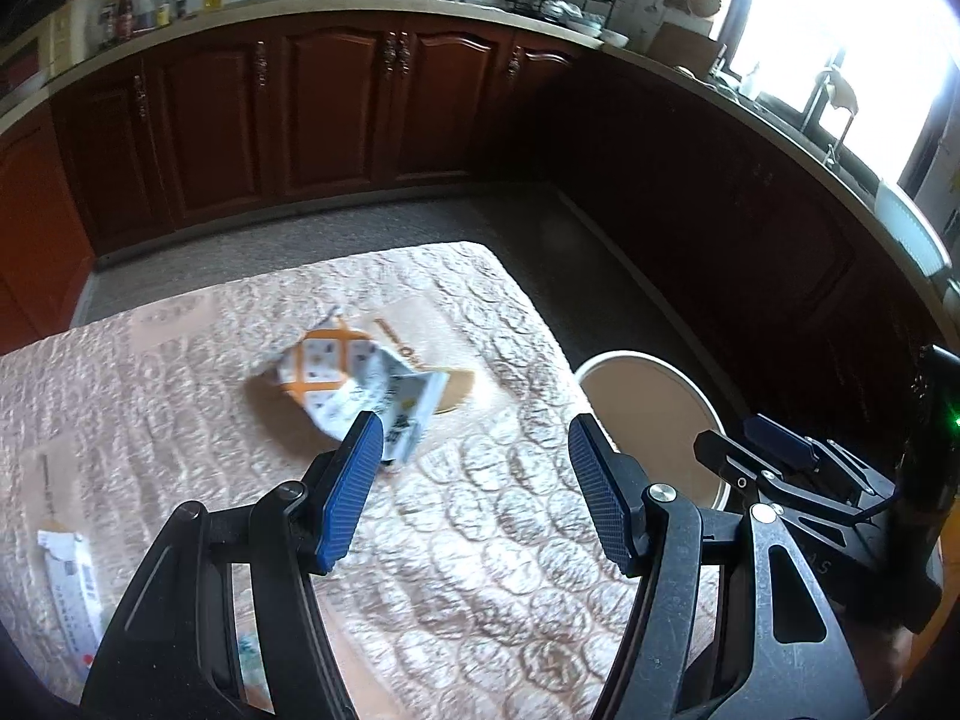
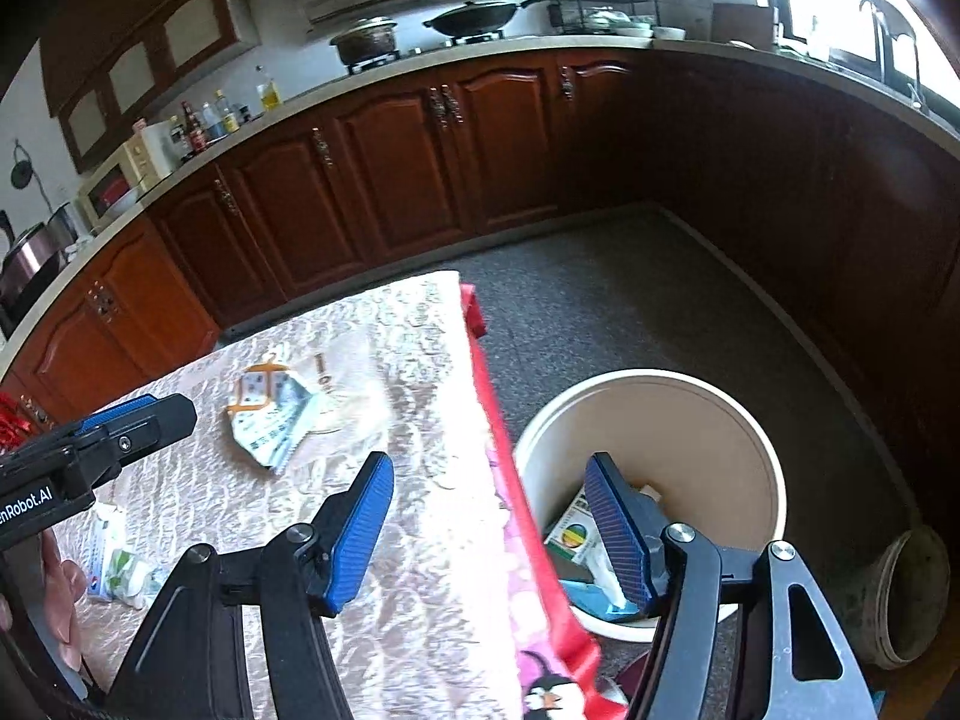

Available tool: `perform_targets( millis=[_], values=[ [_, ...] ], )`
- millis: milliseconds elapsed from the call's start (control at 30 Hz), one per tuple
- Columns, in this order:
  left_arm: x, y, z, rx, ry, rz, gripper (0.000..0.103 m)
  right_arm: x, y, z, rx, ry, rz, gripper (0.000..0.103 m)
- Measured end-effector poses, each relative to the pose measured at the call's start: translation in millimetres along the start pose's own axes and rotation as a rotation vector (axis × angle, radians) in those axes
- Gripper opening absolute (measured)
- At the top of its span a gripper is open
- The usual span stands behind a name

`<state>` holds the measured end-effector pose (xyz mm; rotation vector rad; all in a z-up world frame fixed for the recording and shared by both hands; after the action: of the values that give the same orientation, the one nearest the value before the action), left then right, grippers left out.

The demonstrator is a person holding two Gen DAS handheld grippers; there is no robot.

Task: Collect trash
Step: 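Move both open tools back over the table toward the remaining trash, then grasp the green-labelled plastic bag with the left tool while the right tool grasps the clear plastic bag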

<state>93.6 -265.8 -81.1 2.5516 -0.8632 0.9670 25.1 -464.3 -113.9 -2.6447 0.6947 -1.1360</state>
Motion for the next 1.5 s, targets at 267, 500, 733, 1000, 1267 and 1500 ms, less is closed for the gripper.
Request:
perform_targets(
  millis=[267, 500, 733, 1000, 1267, 1500],
  values=[
    [-16.8, -35.3, -22.4, 0.056, 0.004, -0.038, 0.063, -8.3, -32.1, 1.3, 0.029, -0.014, -0.063, 0.065],
    [-35.1, -71.8, -41.6, 0.103, 0.008, -0.086, 0.063, -16.7, -60.9, 3.9, 0.056, -0.025, -0.109, 0.066],
    [-51.5, -102.2, -58.0, 0.137, 0.011, -0.131, 0.063, -28.1, -92.5, 9.5, 0.084, -0.047, -0.158, 0.066],
    [-77.5, -141.0, -76.2, 0.174, -0.009, -0.187, 0.063, -39.9, -122.9, 14.7, 0.106, -0.067, -0.210, 0.067],
    [-109.0, -185.3, -91.1, 0.209, -0.041, -0.257, 0.063, -50.3, -140.9, 23.8, 0.116, -0.100, -0.245, 0.068],
    [-138.1, -210.3, -95.6, 0.207, -0.094, -0.311, 0.063, -64.0, -155.0, 35.0, 0.137, -0.148, -0.273, 0.069]
  ],
)
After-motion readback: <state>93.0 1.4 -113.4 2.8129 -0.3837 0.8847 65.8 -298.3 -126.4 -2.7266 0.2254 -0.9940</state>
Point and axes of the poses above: each gripper's, at about its wrist camera, not at the fingertips, and z roughly the way its jaws point, y to its right, x to its top, the point moved 3 cm from there along z, roughly the way its jaws point, and after that the axes turned 12 degrees about z, right-handed, at the moved point
